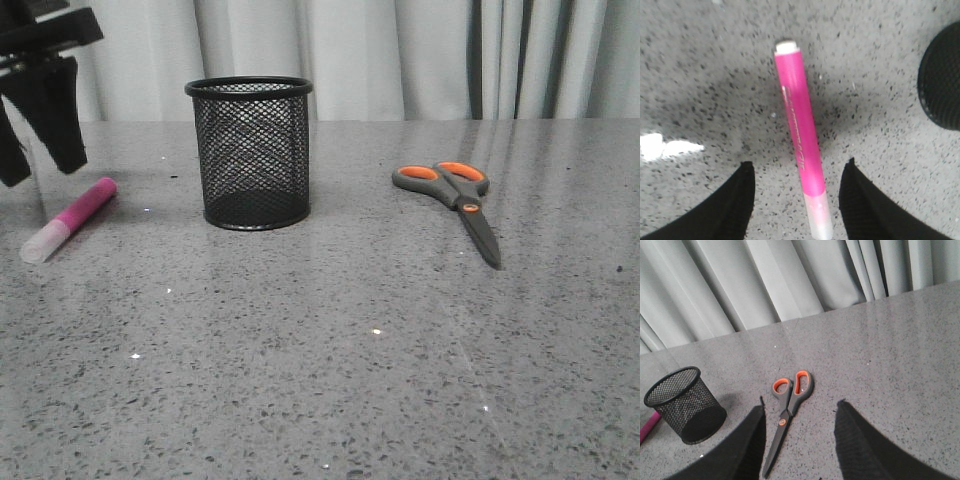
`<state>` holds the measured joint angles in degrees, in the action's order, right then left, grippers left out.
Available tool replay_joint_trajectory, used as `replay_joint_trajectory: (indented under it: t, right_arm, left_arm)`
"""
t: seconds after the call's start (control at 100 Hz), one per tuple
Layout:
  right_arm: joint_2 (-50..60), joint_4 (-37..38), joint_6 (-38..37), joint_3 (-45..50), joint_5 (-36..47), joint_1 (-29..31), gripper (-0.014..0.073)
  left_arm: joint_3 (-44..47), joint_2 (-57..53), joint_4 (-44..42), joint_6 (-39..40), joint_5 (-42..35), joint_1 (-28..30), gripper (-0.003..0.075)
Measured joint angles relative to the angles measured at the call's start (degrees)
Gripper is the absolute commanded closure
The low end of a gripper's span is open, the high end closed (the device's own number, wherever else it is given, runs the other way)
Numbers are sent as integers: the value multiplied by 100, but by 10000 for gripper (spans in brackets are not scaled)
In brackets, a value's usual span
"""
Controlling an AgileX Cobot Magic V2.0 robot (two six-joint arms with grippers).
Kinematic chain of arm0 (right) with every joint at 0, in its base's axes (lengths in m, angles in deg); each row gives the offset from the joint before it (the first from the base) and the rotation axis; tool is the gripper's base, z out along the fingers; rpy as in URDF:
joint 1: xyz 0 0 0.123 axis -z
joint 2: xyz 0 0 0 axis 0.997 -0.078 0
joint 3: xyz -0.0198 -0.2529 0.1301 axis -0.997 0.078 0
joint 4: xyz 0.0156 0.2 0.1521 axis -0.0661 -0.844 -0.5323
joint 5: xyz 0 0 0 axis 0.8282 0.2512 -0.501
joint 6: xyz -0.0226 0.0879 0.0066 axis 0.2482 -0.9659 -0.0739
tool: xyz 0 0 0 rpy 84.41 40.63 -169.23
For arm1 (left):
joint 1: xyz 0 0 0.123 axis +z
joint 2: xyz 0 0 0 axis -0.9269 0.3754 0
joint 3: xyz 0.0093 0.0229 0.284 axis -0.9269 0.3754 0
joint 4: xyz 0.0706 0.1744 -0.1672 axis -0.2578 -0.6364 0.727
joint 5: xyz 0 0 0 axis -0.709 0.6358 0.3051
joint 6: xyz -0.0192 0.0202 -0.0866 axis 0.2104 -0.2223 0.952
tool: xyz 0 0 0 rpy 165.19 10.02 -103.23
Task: Put pen and scissors into bin
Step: 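Lower the open left gripper over the pink highlighter, then close the left gripper on the highlighter and lift it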
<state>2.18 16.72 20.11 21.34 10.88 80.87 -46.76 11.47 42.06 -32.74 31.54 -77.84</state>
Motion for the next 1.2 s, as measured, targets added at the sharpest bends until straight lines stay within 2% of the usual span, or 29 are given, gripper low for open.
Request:
replay_joint_trajectory:
  t: [0.11,0.24,0.71,0.95,1.2]
  right_arm:
    - [0,0,0,0,-82,0,305]
    - [0,0,0,0,-92,0,305]
    - [0,12,12,0,-92,0,305]
    - [0,12,12,0,-92,0,305]
    - [0,12,12,0,-92,0,305]
  left_arm:
    - [105,0,118,-11,0,0,430]
    - [122,0,343,-46,-22,-47,430]
    - [144,209,41,-58,-195,-324,432]
    - [144,209,-134,-48,-208,-324,608]
    - [144,209,-139,-48,-277,-324,612]
